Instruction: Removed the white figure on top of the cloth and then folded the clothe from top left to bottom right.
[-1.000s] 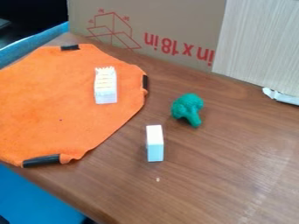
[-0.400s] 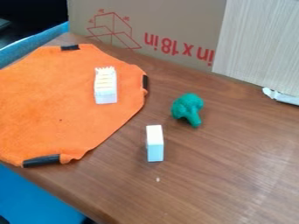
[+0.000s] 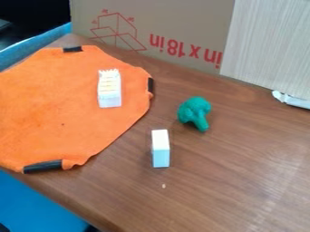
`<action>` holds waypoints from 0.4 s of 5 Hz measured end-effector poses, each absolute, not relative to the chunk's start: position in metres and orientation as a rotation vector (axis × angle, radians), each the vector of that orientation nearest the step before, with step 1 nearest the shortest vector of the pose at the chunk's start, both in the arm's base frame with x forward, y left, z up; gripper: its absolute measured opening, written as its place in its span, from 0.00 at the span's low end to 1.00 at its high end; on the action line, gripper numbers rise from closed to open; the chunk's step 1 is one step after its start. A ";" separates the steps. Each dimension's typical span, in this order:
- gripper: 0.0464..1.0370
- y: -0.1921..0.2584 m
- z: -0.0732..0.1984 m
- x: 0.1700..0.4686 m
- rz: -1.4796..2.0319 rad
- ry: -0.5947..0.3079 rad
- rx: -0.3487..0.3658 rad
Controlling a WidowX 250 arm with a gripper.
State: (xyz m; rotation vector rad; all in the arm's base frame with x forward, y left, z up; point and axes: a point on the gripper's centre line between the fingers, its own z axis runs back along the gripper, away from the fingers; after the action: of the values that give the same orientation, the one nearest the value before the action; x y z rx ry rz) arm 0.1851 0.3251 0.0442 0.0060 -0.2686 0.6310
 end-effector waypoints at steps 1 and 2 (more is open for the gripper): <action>0.96 0.321 0.045 0.186 0.634 -0.268 0.006; 0.96 0.316 0.045 0.193 0.630 -0.268 0.001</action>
State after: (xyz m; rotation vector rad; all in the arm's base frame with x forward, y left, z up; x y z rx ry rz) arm 0.1927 0.3156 0.0451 0.0006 -0.2679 0.6300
